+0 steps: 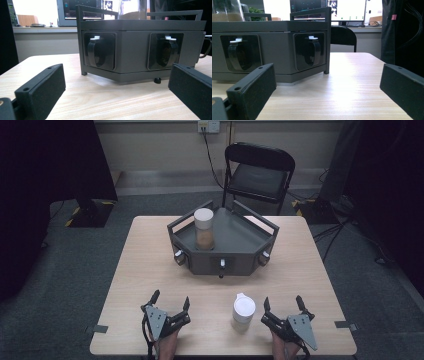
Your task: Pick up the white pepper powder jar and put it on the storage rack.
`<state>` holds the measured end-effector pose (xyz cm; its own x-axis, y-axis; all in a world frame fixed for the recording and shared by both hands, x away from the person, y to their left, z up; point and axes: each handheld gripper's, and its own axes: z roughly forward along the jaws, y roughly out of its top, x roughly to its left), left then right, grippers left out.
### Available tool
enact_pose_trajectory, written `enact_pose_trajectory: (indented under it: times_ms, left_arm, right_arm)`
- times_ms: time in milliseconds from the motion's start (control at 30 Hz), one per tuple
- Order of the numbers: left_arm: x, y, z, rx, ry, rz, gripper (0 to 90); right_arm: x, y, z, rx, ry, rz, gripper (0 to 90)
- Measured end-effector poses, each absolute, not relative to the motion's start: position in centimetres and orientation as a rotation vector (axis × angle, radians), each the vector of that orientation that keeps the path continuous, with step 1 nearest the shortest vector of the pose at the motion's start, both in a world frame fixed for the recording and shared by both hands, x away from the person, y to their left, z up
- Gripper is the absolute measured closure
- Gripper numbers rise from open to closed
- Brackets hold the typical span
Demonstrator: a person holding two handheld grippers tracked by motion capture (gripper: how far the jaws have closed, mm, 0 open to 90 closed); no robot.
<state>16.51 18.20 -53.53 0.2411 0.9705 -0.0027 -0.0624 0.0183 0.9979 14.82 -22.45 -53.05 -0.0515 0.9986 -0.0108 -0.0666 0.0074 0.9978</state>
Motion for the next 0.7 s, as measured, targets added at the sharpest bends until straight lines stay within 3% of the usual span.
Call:
enact_pose_trajectory:
  times_ms: [700]
  left_arm:
    - [16.5, 18.2, -53.5, 1.260, 0.989, 1.052, 0.4]
  right_arm:
    - [13.5, -21.8, -49.8, 1.056, 1.221, 1.325, 0.0]
